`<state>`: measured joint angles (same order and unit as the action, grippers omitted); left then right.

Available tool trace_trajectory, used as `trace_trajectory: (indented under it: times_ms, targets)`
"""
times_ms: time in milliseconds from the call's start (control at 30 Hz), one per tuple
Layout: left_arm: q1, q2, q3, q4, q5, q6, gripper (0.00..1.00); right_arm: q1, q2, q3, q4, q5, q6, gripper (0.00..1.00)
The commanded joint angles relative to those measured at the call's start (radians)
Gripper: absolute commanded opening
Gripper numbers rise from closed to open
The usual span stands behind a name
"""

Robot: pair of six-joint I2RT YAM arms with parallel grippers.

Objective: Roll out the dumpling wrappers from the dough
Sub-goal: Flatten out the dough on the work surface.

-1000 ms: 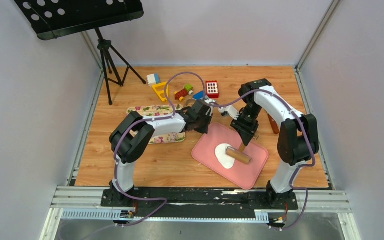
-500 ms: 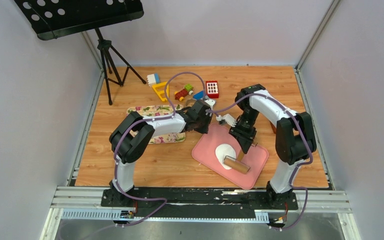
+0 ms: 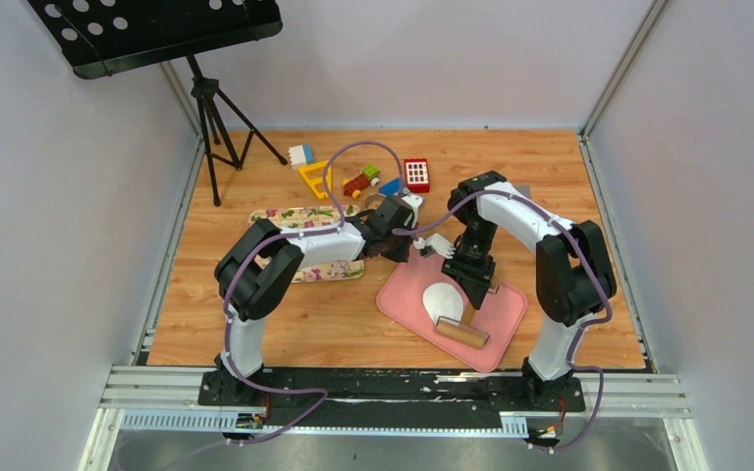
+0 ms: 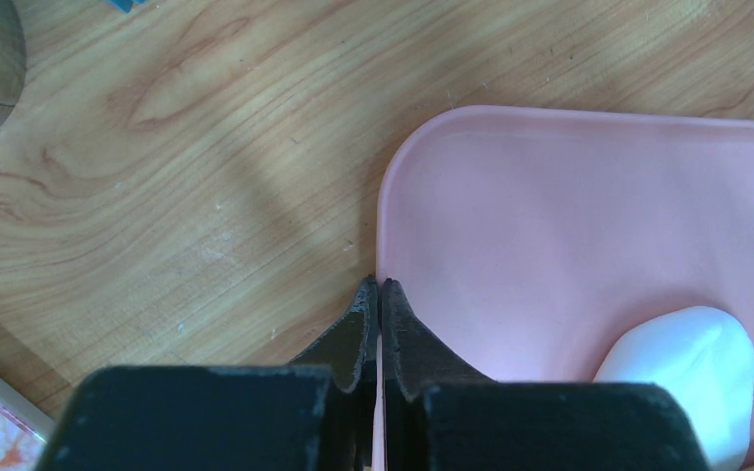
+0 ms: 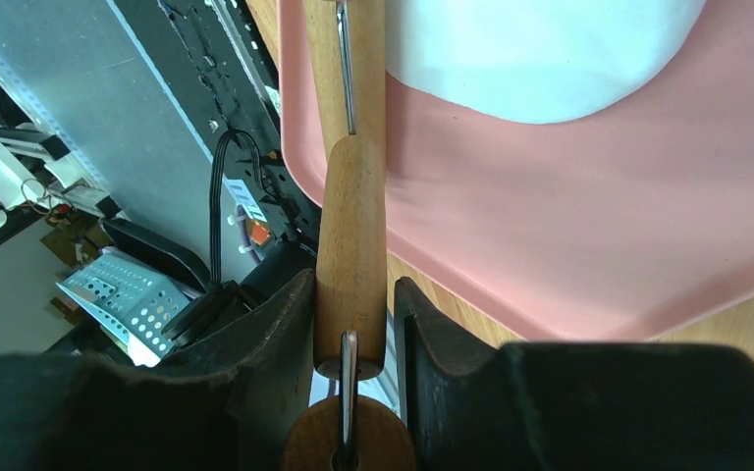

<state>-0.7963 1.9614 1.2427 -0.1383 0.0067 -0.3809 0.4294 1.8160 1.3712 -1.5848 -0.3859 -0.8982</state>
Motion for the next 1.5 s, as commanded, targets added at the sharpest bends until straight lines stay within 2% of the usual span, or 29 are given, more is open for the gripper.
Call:
trace_trajectory:
  times_ms: [0,333,600,733,900,1033,1267,1467]
  targets:
    - [0.016,-0.010,-0.003,-0.093,-0.056,0.002,0.00,0.022,-0.004,-0.002,0.024,0.032,-0.007,0.00]
    - [0.016,-0.004,-0.003,-0.092,-0.048,0.004,0.00,0.087,-0.048,0.099,-0.020,-0.023,-0.001,0.00]
    - [0.022,-0.015,-0.010,-0.092,-0.058,-0.002,0.00,0.078,-0.222,0.211,-0.023,-0.018,0.009,0.00]
    - [0.039,-0.032,-0.028,-0.082,-0.074,-0.019,0.00,0.016,-0.319,0.222,-0.020,-0.017,0.008,0.00]
    - [0.062,-0.046,-0.051,-0.073,-0.073,-0.051,0.00,-0.130,-0.415,0.238,0.028,0.019,0.023,0.00]
    - [0.066,-0.054,-0.058,-0.076,-0.075,-0.082,0.00,-0.167,-0.460,0.188,0.178,0.184,0.097,0.00]
    - [0.067,-0.071,-0.086,-0.072,-0.042,-0.137,0.00,-0.168,-0.469,0.026,0.547,0.452,0.198,0.00]
    - [0.068,-0.075,-0.079,-0.068,-0.033,-0.118,0.00,-0.167,-0.442,-0.004,0.724,0.544,0.241,0.00]
